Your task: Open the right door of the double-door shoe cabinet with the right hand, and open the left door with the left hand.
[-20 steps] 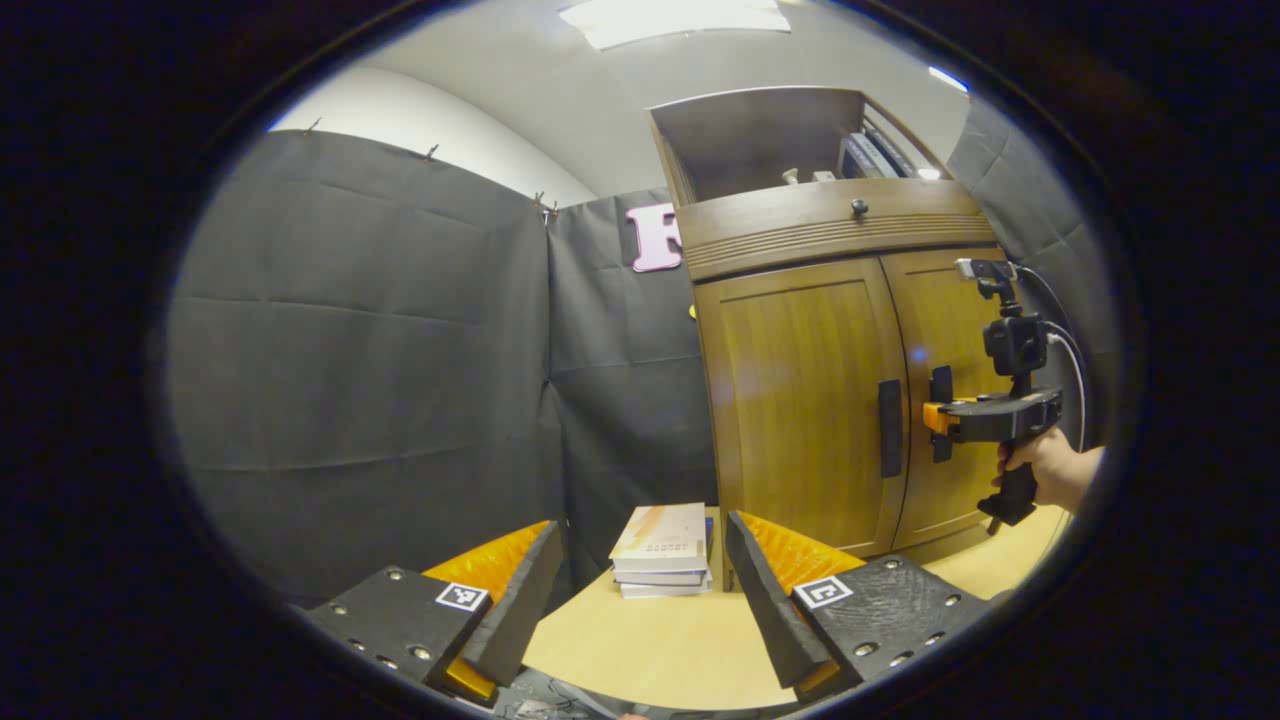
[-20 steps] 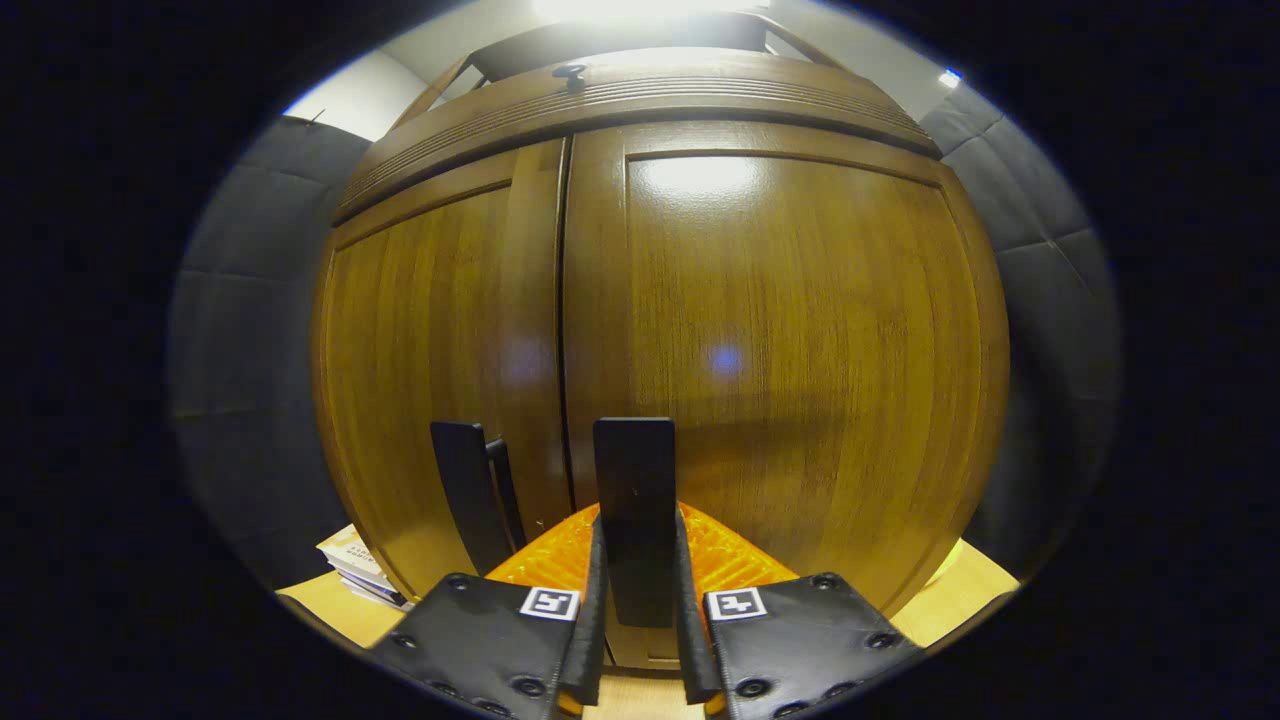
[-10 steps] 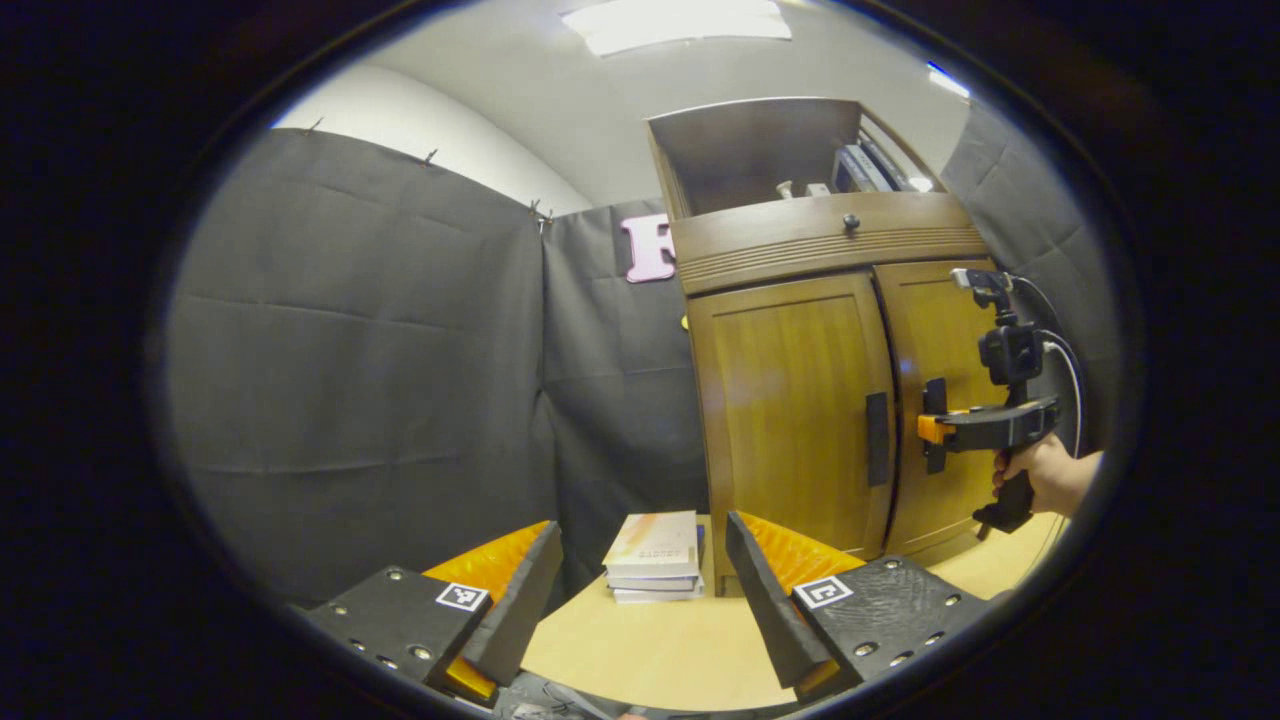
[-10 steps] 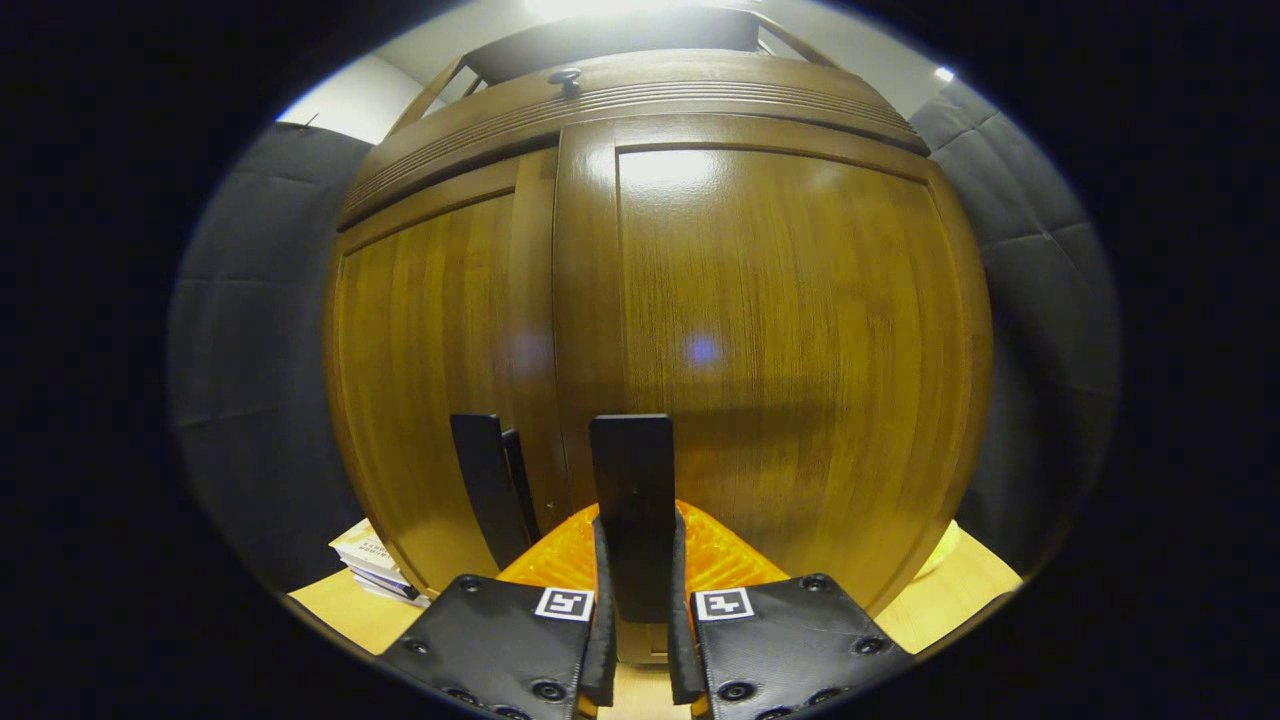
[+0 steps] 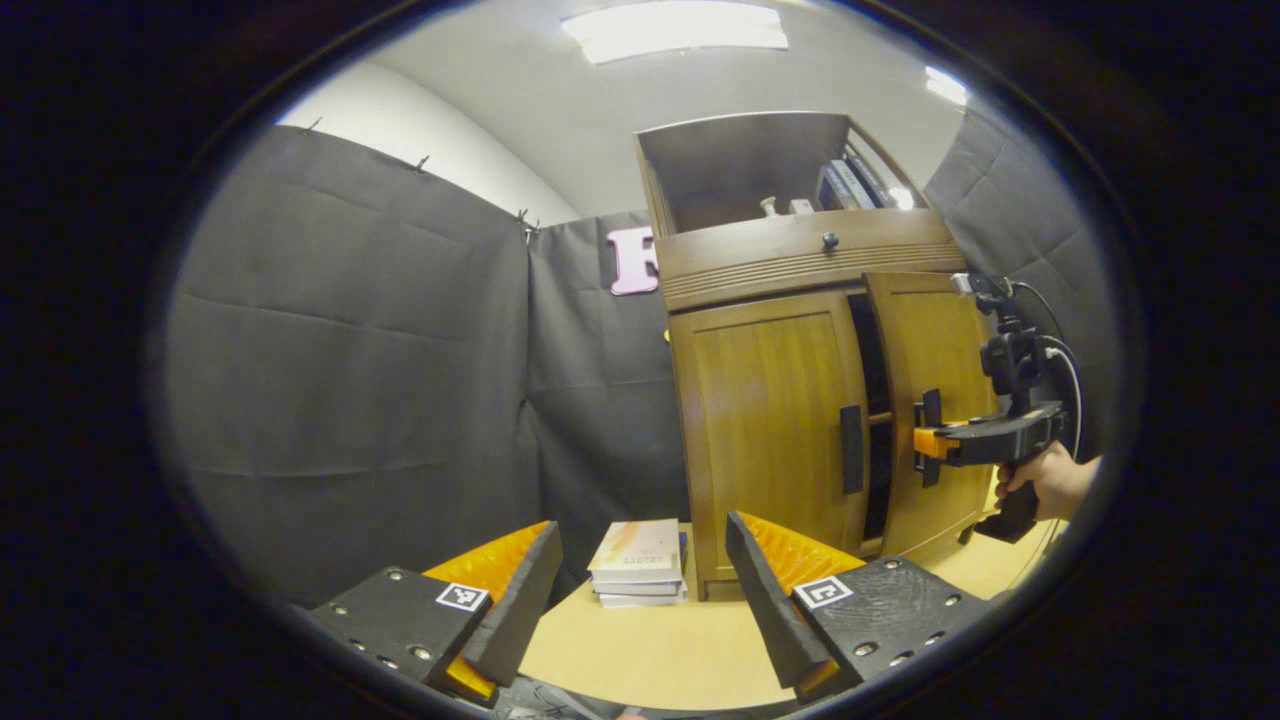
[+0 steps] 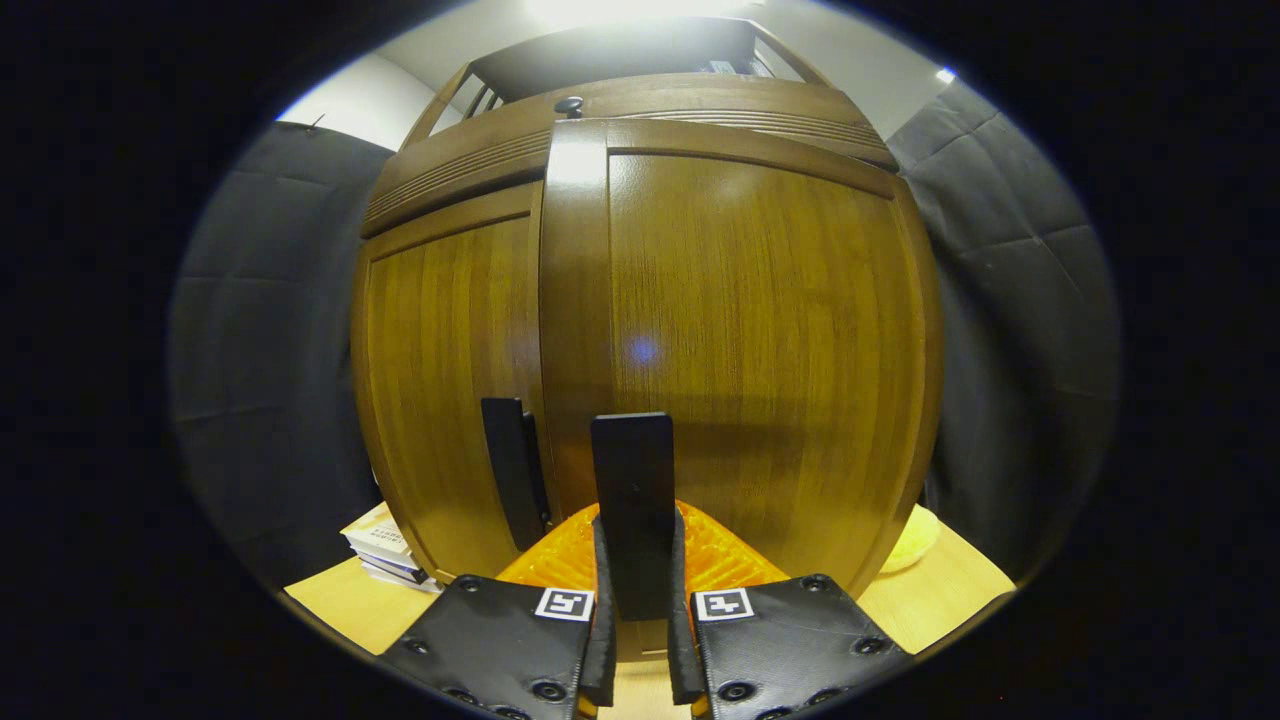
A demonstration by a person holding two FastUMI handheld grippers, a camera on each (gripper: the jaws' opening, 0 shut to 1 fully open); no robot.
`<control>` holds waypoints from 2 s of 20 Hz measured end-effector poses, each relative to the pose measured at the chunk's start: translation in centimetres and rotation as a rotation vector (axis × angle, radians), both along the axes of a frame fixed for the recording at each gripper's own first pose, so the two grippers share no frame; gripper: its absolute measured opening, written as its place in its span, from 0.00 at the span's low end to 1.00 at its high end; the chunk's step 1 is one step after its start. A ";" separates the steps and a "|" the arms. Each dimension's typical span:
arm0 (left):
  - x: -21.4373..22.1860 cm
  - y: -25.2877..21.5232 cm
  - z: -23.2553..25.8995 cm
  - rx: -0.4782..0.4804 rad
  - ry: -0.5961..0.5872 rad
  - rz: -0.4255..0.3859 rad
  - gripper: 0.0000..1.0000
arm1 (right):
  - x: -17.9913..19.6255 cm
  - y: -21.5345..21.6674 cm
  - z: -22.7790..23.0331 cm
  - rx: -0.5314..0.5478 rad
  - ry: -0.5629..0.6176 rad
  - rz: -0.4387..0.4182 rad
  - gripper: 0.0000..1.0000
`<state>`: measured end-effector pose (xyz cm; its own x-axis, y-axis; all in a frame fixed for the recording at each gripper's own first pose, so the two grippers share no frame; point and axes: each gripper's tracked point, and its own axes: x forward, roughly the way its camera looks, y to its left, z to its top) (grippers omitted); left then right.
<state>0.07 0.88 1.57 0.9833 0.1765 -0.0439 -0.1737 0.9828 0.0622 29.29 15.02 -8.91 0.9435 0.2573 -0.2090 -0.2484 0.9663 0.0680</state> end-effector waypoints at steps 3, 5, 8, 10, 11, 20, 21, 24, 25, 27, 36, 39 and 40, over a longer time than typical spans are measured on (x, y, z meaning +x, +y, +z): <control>-0.3 -0.3 0.3 -0.005 -0.005 -0.026 0.96 | -0.6 -0.4 0.1 -0.008 -0.001 -0.005 0.20; -0.6 -0.9 0.5 -0.007 -0.012 -0.042 0.96 | -0.9 -0.7 0.1 -0.009 0.000 -0.011 0.20; -0.9 -1.6 0.8 -0.009 -0.019 -0.067 0.96 | -1.5 -1.1 0.2 -0.013 -0.002 -0.023 0.23; -1.1 -2.0 1.1 -0.011 -0.022 -0.083 0.96 | -2.1 -1.6 0.1 -0.014 -0.004 -0.031 0.19; -1.0 -2.2 1.3 -0.011 -0.025 -0.091 0.96 | -2.2 -1.7 0.1 -0.013 -0.005 -0.035 0.23; -1.3 -4.9 1.9 -0.032 -0.043 -0.175 0.96 | -3.4 -3.6 0.1 -0.025 -0.007 -0.091 0.23; -1.4 -5.0 1.8 -0.034 -0.045 -0.185 0.96 | -3.6 -3.7 0.1 -0.025 -0.007 -0.097 0.23; -1.0 -5.8 1.9 -0.036 -0.052 -0.215 0.96 | -4.1 -4.5 0.0 -0.029 -0.003 -0.116 0.23; -0.8 -6.3 2.0 -0.039 -0.056 -0.225 0.96 | -4.2 -4.7 0.0 -0.033 -0.001 -0.124 0.23; -0.4 -7.3 2.6 -0.045 -0.057 -0.246 0.96 | -4.2 -5.2 0.0 -0.040 -0.003 -0.140 0.19; -1.7 -11.7 2.5 -0.068 -0.056 -0.313 0.96 | -5.7 -8.7 -0.1 -0.065 0.000 -0.176 0.18; -1.3 -12.8 2.5 -0.075 -0.056 -0.334 0.95 | -5.8 -9.8 0.1 -0.086 -0.014 -0.187 0.18; -1.3 -13.3 2.3 -0.079 -0.053 -0.342 0.95 | -6.0 -10.3 0.1 -0.093 -0.016 -0.192 0.18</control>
<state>-1.20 -12.39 3.91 0.9862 -0.1656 0.0082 0.1657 0.9860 -0.0163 23.33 4.76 -8.79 0.9766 0.0532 -0.2082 -0.0599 0.9979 -0.0258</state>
